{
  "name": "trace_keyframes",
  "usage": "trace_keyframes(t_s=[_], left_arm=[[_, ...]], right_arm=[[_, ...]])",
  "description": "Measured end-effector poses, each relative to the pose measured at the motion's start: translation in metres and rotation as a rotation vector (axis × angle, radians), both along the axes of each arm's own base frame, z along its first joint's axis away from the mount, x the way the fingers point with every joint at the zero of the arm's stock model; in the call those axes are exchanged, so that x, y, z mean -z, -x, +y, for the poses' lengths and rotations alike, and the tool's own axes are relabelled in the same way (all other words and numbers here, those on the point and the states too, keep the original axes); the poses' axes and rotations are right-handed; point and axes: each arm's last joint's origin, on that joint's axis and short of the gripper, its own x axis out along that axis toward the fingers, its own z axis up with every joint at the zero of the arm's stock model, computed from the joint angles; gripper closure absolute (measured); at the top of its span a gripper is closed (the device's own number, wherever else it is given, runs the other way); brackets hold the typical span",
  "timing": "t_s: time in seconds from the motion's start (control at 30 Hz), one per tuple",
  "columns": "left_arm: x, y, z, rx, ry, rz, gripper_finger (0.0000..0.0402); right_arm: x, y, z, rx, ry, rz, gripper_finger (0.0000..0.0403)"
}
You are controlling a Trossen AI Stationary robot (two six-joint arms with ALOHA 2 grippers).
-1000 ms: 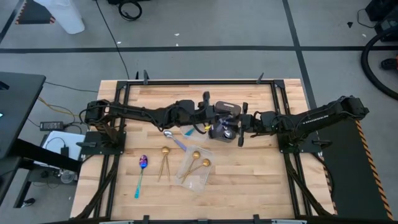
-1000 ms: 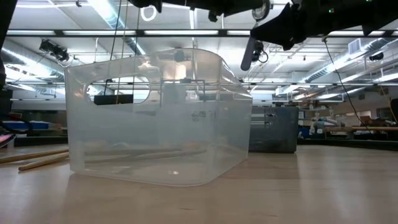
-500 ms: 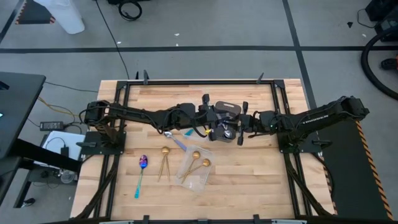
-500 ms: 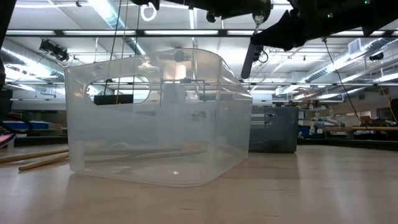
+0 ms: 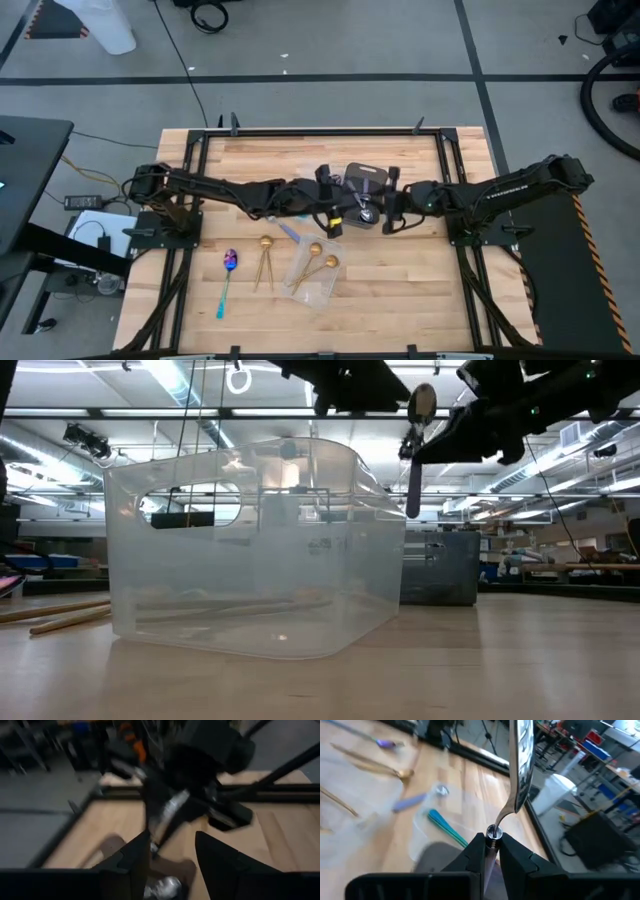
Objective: Sort silverware by color (type)
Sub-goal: Put the purple spoon into the black bin
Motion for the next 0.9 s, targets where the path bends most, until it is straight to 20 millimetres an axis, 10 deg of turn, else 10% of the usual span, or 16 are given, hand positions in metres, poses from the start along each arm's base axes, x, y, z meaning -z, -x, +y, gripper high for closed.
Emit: trace_keyframes(t_s=[0.9], left_arm=[[0.014,0.009,-0.036,-0.102,0.365,0.059,0.0237]], right_arm=[[0.033,0.009,-0.030,-0.111,0.478,0.531,0.0351]])
